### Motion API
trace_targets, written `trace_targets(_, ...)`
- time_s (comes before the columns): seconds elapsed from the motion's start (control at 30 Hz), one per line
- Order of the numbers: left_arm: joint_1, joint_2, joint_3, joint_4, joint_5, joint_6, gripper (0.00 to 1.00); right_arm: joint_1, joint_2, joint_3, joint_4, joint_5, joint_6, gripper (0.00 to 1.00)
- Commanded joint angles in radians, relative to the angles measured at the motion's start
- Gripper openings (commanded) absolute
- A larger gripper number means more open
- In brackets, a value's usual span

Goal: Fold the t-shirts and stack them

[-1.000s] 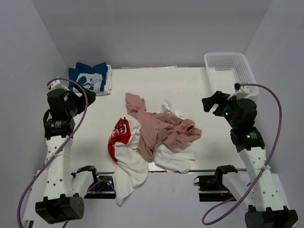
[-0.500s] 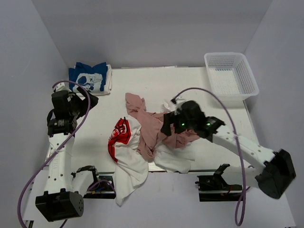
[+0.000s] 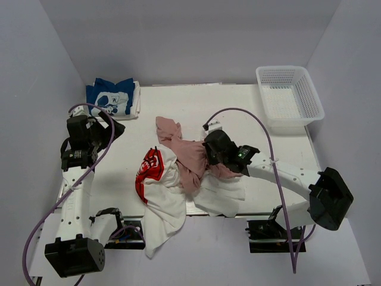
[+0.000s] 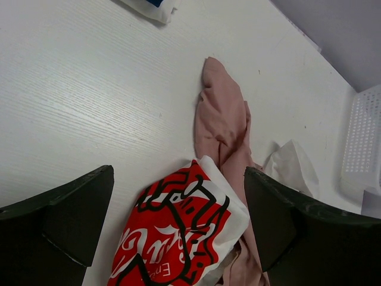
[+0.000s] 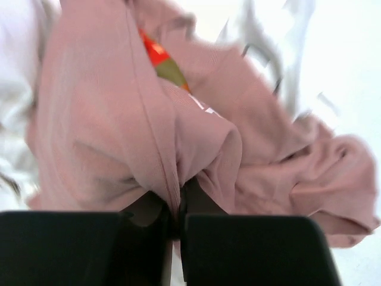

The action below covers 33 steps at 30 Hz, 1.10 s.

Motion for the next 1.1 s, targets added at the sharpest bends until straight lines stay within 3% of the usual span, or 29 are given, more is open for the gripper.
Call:
trace_targets(0.0,-0.001,-0.009,-0.009,0.007,0.04,0.01,1.0,-0.003,-0.024,0.097,0.106,0.165,0.009,0.0)
trace_targets(0.13,-0.001,0.001,-0.019,0.017,0.066,0.019,1.0,-0.035,-0.119,0.178,0.203,0.303,-0.023,0.0)
trace_targets(0.17,-0.001,0.01,-0.019,0.026,0.078,0.019,1.0,-0.038,-0.119,0.239,0.203,0.338,-0.096,0.0)
trace_targets(0.33,-0.001,0.043,-0.05,0.059,0.155,0.028,1.0,-0.14,-0.018,0.541,0.178,0.502,-0.204,0.0)
trace_targets(0.57,-0.001,0.063,-0.059,0.04,0.146,0.028,1.0,-0.395,0.173,0.915,0.26,0.455,-0.448,0.0)
trace_targets(0.67,-0.001,0.063,-0.059,0.04,0.133,0.028,1.0,-0.514,0.284,1.165,0.186,0.388,-0.512,0.0)
trace_targets(0.7,-0.001,0.063,-0.059,0.04,0.133,0.028,1.0,-0.535,0.372,1.322,0.171,0.384,-0.533,0.0)
trace_targets(0.8,-0.001,0.063,-0.059,0.04,0.142,0.028,1.0,-0.638,0.468,1.426,0.183,0.349,-0.581,0.0)
trace_targets(0.87,-0.001,0.074,-0.068,0.053,0.153,0.028,1.0,-0.716,0.48,1.413,0.226,0.312,-0.575,0.0)
trace_targets(0.97,-0.001,0.083,-0.091,0.106,0.193,0.019,1.0,-0.789,0.483,1.228,0.319,0.306,-0.541,0.0)
trace_targets(1.07,-0.001,0.105,-0.102,0.117,0.256,0.019,1.0,-0.871,0.54,1.163,0.181,0.162,-0.495,0.0)
